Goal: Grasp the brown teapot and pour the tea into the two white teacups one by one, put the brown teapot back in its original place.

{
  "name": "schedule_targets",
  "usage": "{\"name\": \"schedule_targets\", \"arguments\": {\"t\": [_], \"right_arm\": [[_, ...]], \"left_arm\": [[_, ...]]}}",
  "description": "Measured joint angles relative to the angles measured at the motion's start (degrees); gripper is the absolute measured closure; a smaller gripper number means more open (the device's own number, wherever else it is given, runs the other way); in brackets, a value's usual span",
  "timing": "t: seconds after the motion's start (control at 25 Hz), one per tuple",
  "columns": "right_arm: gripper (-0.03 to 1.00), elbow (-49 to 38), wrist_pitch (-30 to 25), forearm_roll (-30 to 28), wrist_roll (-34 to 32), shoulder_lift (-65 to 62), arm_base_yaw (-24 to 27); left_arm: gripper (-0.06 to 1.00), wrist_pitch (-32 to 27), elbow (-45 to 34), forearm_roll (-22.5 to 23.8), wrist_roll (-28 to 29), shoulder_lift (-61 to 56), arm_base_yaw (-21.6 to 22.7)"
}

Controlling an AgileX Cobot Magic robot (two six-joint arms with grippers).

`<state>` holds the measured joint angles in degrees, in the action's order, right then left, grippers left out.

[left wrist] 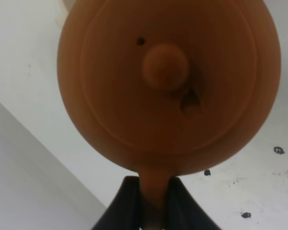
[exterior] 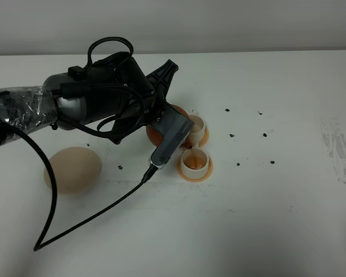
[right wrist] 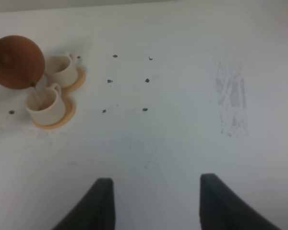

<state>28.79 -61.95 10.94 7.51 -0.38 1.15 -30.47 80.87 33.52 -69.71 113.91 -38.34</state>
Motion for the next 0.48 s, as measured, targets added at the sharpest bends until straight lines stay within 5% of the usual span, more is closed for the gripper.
{"name": "schedule_targets", "arguments": {"t": [0.48], "right_arm": [[0.54,0.00,0.00,0.00,0.00,0.00,0.00]], "left_arm": [[0.82,0.00,0.00,1.05,-0.13,0.00,0.00]]}}
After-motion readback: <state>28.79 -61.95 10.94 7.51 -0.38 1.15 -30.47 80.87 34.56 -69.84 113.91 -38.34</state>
